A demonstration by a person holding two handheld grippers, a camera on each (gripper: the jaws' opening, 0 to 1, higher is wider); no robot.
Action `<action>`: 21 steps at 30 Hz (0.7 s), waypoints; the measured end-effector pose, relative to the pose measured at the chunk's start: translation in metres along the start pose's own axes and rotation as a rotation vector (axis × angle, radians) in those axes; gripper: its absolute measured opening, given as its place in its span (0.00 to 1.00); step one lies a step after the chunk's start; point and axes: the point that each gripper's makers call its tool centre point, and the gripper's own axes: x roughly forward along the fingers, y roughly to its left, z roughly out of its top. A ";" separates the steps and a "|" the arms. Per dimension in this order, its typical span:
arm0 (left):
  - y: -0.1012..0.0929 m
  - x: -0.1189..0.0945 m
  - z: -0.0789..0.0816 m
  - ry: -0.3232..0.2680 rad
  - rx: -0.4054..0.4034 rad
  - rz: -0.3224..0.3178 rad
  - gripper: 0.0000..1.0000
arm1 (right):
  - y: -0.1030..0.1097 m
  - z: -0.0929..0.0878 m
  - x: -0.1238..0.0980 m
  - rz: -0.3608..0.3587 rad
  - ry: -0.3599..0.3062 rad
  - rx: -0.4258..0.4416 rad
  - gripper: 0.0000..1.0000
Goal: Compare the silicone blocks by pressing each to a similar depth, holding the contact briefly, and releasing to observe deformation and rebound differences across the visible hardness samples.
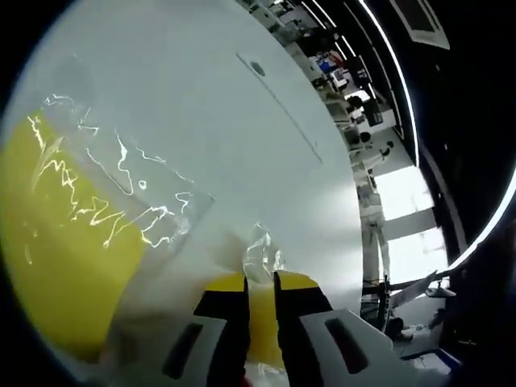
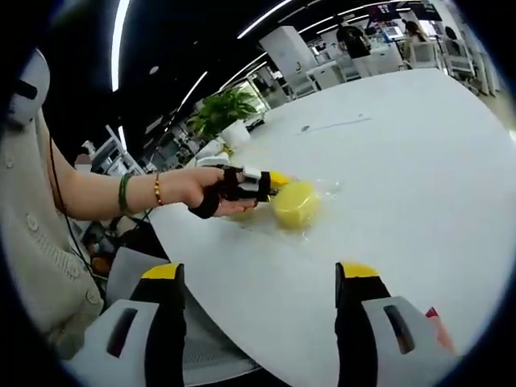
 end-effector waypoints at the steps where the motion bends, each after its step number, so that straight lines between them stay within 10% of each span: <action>1: 0.000 0.001 0.000 -0.001 0.001 -0.004 0.05 | 0.000 -0.001 0.000 0.000 0.004 -0.001 0.70; 14: -0.014 -0.005 0.000 -0.021 0.118 -0.034 0.00 | 0.002 0.003 0.001 0.006 -0.002 -0.003 0.69; 21: -0.049 -0.019 0.001 -0.063 0.317 -0.116 0.00 | 0.006 0.009 0.000 0.009 -0.011 -0.020 0.69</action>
